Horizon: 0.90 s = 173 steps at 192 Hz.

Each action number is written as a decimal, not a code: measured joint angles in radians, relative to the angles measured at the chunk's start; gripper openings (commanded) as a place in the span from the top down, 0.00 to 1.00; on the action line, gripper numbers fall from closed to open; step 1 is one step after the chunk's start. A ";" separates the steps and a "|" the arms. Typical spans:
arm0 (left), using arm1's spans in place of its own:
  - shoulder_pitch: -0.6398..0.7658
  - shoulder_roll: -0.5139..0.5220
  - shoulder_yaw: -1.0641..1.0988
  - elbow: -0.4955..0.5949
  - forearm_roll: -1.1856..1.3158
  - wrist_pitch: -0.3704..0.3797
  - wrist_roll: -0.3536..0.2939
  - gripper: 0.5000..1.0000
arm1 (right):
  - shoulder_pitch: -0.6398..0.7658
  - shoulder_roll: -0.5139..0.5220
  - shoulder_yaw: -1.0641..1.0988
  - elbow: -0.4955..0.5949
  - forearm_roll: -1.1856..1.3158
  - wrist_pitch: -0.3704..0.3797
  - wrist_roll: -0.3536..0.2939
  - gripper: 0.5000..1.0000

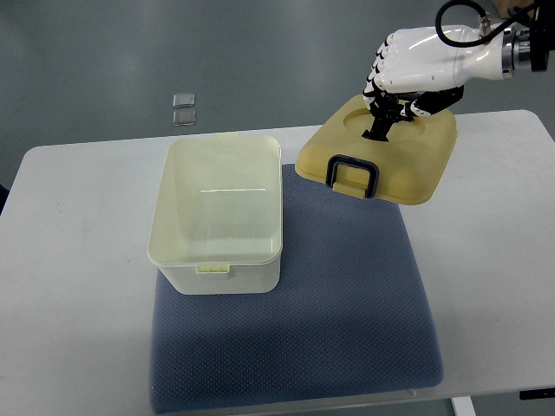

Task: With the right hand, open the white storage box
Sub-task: 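Lower the lid onto the mat beside the box and release the handle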

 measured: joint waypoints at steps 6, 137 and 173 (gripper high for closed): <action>0.000 0.000 0.000 0.000 0.000 0.000 0.000 0.00 | -0.016 -0.008 0.005 0.002 -0.007 -0.012 0.000 0.97; 0.000 0.000 0.000 0.000 0.000 0.000 0.000 0.00 | -0.291 0.062 0.184 0.002 -0.089 -0.104 0.000 0.93; 0.000 0.000 0.000 0.000 0.000 0.000 0.000 0.00 | -0.344 0.069 0.221 -0.011 -0.122 -0.119 0.000 0.89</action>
